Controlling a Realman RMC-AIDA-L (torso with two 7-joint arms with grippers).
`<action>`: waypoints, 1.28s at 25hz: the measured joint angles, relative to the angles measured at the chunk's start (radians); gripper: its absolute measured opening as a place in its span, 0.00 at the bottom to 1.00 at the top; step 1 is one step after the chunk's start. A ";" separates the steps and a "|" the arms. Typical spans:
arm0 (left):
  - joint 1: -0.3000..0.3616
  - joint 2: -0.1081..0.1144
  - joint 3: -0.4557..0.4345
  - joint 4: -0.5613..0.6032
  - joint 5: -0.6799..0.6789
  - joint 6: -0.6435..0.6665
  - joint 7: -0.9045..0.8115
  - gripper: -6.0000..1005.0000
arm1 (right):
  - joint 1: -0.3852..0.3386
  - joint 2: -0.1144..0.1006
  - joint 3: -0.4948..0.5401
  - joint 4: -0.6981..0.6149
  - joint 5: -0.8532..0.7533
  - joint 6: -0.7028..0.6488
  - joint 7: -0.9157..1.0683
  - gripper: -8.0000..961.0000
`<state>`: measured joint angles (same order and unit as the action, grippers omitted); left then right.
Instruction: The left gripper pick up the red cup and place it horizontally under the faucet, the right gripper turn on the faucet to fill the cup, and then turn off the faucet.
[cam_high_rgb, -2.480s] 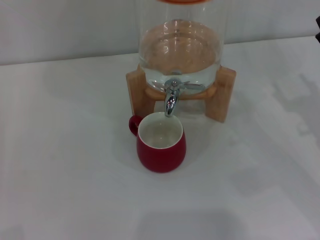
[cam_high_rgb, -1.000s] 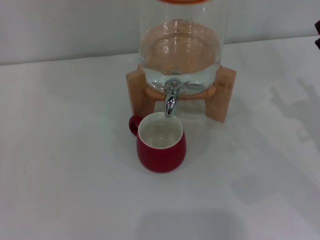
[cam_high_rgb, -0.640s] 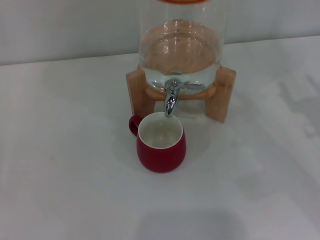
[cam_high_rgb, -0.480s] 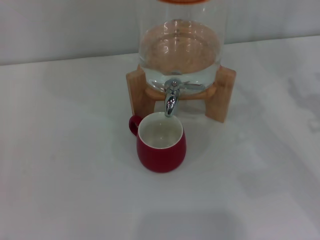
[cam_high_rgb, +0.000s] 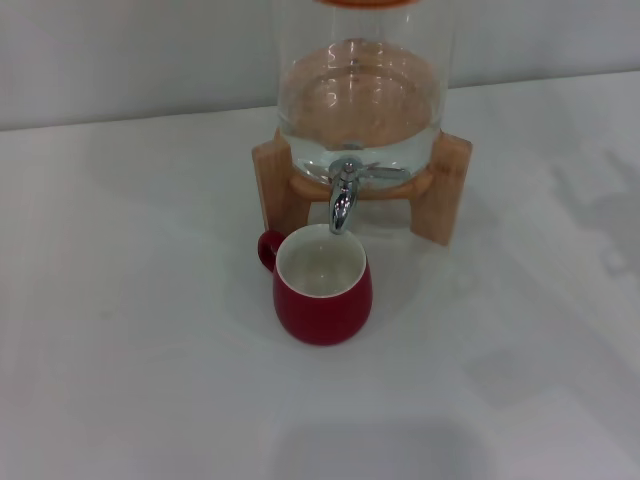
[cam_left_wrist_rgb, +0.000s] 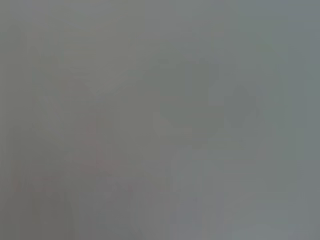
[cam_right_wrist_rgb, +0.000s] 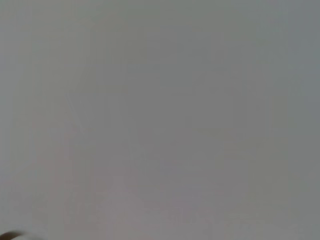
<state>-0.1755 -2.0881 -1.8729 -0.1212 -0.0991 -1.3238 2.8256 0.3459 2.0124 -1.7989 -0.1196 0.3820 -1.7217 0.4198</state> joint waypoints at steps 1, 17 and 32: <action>0.000 0.000 0.000 0.000 0.000 0.000 0.000 0.83 | -0.002 0.000 0.000 0.000 -0.033 0.000 0.002 0.89; -0.003 0.000 0.009 0.000 -0.001 0.000 0.000 0.83 | -0.005 -0.004 -0.014 0.001 -0.323 0.013 0.086 0.89; -0.003 0.002 0.013 0.000 0.009 0.002 0.000 0.83 | 0.039 -0.021 -0.014 0.000 -0.535 0.029 0.148 0.89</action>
<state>-0.1787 -2.0861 -1.8596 -0.1212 -0.0903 -1.3214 2.8256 0.3844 1.9911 -1.8131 -0.1191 -0.1529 -1.6932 0.5678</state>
